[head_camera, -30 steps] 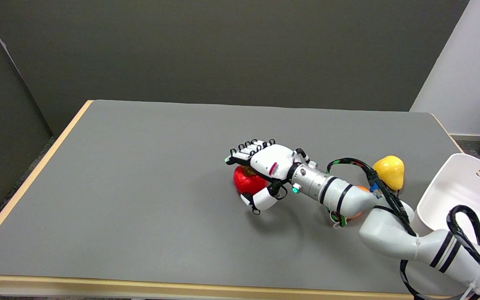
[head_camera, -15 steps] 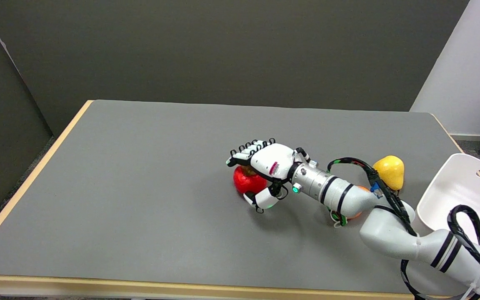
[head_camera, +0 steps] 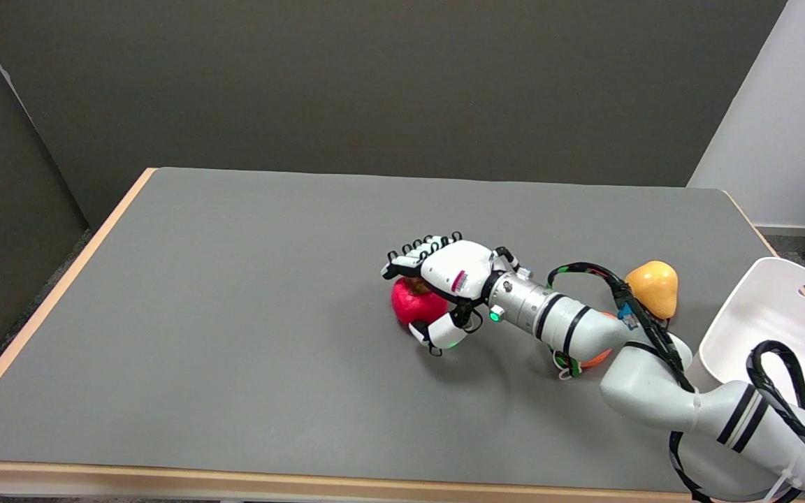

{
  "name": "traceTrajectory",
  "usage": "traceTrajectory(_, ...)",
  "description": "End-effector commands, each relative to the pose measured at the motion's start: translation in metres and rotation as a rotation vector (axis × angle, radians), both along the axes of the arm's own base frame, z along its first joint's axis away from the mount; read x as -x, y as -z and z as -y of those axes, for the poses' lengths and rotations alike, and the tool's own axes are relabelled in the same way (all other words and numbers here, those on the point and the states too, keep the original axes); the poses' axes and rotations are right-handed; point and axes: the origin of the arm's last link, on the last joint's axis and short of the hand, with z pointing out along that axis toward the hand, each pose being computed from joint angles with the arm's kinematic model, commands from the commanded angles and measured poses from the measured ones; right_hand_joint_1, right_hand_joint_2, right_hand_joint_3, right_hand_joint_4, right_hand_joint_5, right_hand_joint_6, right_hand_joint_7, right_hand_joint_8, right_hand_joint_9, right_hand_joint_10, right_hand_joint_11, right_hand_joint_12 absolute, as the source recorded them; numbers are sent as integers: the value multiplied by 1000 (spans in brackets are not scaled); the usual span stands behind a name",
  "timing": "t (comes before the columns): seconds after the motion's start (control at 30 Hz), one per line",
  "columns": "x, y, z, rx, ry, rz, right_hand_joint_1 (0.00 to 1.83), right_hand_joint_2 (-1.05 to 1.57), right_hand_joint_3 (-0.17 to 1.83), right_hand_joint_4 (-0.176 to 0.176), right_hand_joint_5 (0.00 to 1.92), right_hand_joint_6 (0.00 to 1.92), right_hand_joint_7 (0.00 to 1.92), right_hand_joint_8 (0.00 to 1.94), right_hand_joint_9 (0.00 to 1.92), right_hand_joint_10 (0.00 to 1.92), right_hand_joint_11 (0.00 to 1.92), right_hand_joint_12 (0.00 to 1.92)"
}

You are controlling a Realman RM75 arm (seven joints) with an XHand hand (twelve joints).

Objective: Pick up tomato.

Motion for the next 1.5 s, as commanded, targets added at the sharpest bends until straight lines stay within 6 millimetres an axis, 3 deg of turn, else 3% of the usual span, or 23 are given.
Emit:
traceTrajectory(0.03,8,-5,5,23,36,-17,744,647,961,69,281,518,341,345,277,746,202,1343)
traceTrajectory(0.57,5,-10,12,34,28,-19,828,681,955,81,345,675,398,393,320,792,265,1403)
traceTrajectory(0.63,4,-10,12,33,24,-19,871,697,950,82,367,741,434,434,351,831,330,1473)
traceTrajectory(0.73,4,-10,13,33,21,-19,967,760,931,78,411,890,576,680,493,1015,511,1612)
traceTrajectory(0.9,3,-12,14,32,7,-13,976,804,935,75,440,993,652,843,588,1151,573,1653)
traceTrajectory(0.93,3,-11,14,31,3,-10,990,834,910,68,451,1048,680,907,625,1197,599,1671)
traceTrajectory(1.0,3,-11,14,27,-6,-6,1161,1229,126,-111,514,1599,818,1348,742,1226,677,1681)
traceTrajectory(1.07,2,-11,14,26,-10,-4,1160,1191,208,-115,513,1608,820,1357,726,1294,692,1746)
traceTrajectory(1.13,1,-12,14,25,-17,-3,1160,1235,103,-109,527,1587,828,1350,794,1234,752,1687)
traceTrajectory(1.23,-2,-13,15,23,-39,-3,1339,1139,227,-175,514,1557,794,1339,782,1488,751,1742)
traceTrajectory(1.3,-6,-13,16,23,-55,0,1336,1200,101,-162,523,1543,790,1340,775,1488,809,1619)
traceTrajectory(1.5,-17,-17,21,28,-100,11,1343,1134,203,-160,563,1503,814,1306,801,1492,812,1634)
